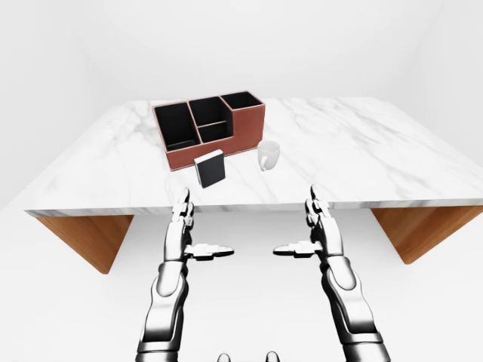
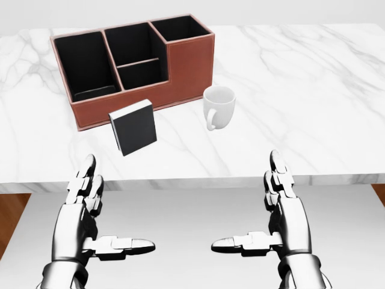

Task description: Pick up the book and place it in the front compartment of the caddy.

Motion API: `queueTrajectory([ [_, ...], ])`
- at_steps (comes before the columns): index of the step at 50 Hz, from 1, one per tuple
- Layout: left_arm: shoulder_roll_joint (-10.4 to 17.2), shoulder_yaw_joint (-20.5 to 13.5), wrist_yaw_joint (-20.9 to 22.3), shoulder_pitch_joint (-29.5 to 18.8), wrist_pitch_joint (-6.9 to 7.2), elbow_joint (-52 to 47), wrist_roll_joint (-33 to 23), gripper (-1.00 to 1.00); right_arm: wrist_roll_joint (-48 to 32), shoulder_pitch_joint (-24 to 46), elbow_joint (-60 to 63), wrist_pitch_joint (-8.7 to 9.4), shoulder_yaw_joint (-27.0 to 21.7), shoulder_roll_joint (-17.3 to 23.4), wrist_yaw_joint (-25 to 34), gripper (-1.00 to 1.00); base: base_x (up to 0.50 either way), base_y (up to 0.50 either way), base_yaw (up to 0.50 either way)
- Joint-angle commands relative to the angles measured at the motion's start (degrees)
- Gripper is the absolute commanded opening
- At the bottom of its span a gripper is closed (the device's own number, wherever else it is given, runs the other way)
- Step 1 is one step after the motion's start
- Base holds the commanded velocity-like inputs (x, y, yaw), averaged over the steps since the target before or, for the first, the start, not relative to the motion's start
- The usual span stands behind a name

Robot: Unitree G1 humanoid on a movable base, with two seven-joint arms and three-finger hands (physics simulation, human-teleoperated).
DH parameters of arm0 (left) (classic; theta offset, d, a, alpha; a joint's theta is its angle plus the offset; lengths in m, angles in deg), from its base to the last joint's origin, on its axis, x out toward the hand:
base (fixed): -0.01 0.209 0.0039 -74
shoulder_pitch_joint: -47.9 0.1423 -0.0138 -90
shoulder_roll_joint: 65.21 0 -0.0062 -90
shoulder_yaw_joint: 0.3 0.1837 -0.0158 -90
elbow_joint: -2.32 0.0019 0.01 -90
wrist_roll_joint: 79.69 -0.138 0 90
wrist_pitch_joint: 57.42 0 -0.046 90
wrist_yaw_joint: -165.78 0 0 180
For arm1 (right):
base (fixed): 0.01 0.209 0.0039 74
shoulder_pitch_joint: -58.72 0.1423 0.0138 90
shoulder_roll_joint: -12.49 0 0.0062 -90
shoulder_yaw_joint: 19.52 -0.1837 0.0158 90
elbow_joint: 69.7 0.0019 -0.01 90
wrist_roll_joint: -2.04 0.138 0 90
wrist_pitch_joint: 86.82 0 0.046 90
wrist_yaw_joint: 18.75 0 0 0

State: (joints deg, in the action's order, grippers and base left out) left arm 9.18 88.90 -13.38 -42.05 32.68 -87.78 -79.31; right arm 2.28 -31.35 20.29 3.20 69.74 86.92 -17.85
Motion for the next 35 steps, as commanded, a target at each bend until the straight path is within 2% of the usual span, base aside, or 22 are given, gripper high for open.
queueTrajectory([
  [1, 0.6, -1.16, 1.35, 0.37, 0.62, -0.88, 0.58, 0.95, 0.4, -0.23, 0.47, 0.38, -1.23, 0.64, 1.49, 1.0, 0.0, 0.0, 0.0],
  [4, 0.61, -1.19, 1.38, 0.24, 0.41, -0.61, 0.56, 0.95, 0.42, -0.08, -0.31, -0.32, -1.26, 0.63, 1.57, 1.0, 0.0, 0.0, 0.0],
  [10, 0.69, -1.36, 1.36, 0.18, 1.02, -1.06, 0.59, 0.95, 0.66, -0.36, 1.48, 1.41, -1.11, 0.52, 1.63, 1.0, 0.0, 0.0, 0.0],
  [12, 0.75, -1.39, 1.41, 0.29, 1.96, -2.14, 0.66, 0.95, 0.73, -0.57, 2.26, 1.94, -1.05, 0.49, 1.63, 1.0, 0.0, 0.0, 0.0],
  [13, 0.79, -1.44, 1.47, 0.41, 2.38, -2.76, 0.68, 0.95, 1.18, -0.83, 3.3, 2.93, -1.0, 0.37, 1.8, 1.0, 0.0, 0.0, 0.0],
  [15, 0.82, -1.54, 1.55, 0.27, 2.15, -2.34, 0.66, 0.95, 1.88, -0.83, 3.33, 3.24, -1.07, 0.24, 2.06, 1.0, 0.0, 0.0, 0.0],
  [16, 0.86, -1.6, 1.57, 0.21, 2.49, -2.56, 0.7, 0.95, 1.85, -0.87, 3.47, 3.29, -1.0, 0.27, 2.05, 1.0, 0.0, 0.0, 0.0],
  [19, 0.94, -1.79, 1.62, 0.09, 3.93, -3.84, 0.87, 0.95, 2.16, -1.05, 5.12, 4.72, -0.95, 0.3, 2.02, 1.0, 0.0, 0.0, 0.0],
  [21, 1.02, -1.95, 1.74, 0.2, 4.9, -5.18, 1.06, 0.95, 2.19, -1.27, 6.17, 4.98, -0.95, 0.34, 1.99, 1.0, 0.0, 0.0, 0.0],
  [28, 1.43, -2.97, 1.89, -0.58, 4.9, -7.32, 1.61, 0.95, 3.0, -1.77, 12.08, 4.98, -1.05, 0.49, 2.36, 1.0, 0.0, 0.0, 0.0],
  [35, 1.86, -3.95, 2.01, -1.06, 4.9, -10.56, 2.23, 0.95, 2.56, -1.21, 12.64, 4.98, -1.94, 0.87, 2.59, 1.0, 0.0, 0.0, 0.0],
])
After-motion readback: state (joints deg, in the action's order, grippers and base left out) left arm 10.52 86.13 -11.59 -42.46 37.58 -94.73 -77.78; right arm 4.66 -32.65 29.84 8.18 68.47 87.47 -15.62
